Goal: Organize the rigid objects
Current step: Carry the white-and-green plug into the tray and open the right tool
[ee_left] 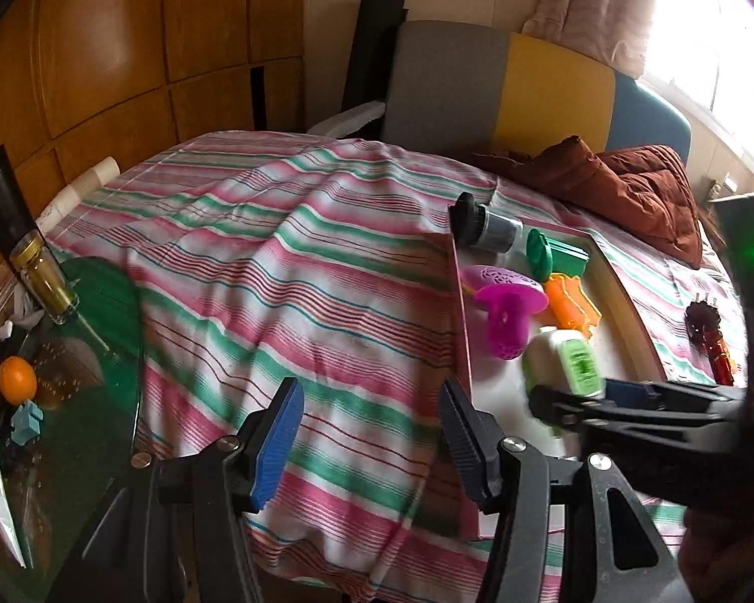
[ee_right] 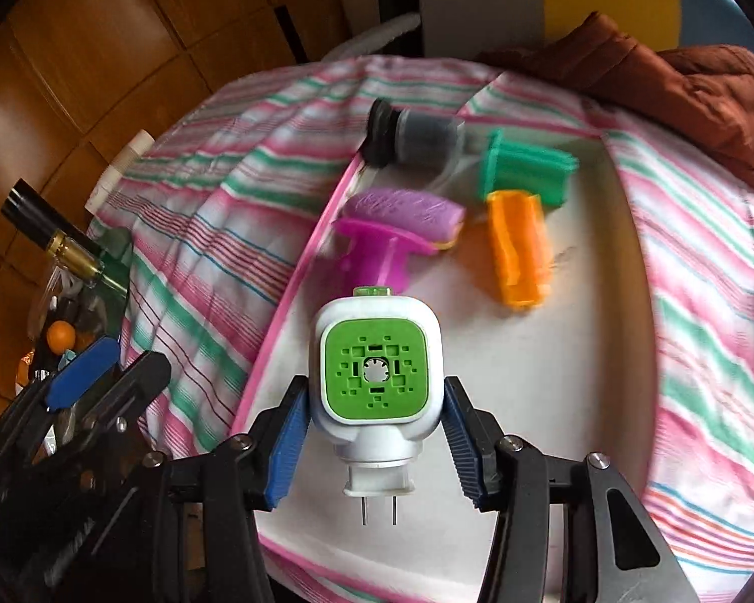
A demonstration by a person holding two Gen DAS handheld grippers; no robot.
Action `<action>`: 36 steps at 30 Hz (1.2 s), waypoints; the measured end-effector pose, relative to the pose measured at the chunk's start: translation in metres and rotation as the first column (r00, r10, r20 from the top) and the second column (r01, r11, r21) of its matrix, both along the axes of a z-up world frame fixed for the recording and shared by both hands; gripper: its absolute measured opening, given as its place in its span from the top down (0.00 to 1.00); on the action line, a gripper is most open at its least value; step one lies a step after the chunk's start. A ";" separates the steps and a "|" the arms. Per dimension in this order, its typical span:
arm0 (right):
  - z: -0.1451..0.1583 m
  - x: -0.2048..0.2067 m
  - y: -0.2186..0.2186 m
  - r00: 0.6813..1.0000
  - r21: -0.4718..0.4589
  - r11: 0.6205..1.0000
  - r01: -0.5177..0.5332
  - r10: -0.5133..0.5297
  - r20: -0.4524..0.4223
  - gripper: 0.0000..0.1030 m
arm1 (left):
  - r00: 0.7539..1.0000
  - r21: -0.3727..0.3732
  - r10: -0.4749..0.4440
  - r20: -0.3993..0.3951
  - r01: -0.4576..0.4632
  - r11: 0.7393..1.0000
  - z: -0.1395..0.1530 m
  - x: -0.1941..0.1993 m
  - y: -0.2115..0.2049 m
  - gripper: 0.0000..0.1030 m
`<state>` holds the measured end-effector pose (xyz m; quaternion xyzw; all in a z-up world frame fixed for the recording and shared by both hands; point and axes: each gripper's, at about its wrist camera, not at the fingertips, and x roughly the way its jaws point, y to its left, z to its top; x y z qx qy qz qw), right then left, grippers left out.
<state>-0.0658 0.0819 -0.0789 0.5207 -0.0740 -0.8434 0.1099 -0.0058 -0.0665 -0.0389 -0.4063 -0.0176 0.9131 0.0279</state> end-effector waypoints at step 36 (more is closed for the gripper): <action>0.044 0.046 0.057 0.963 -0.010 0.995 0.099 -0.099 -0.251 0.47 | 0.997 -0.018 -0.071 -0.042 0.070 0.997 0.017 0.012 0.028 0.47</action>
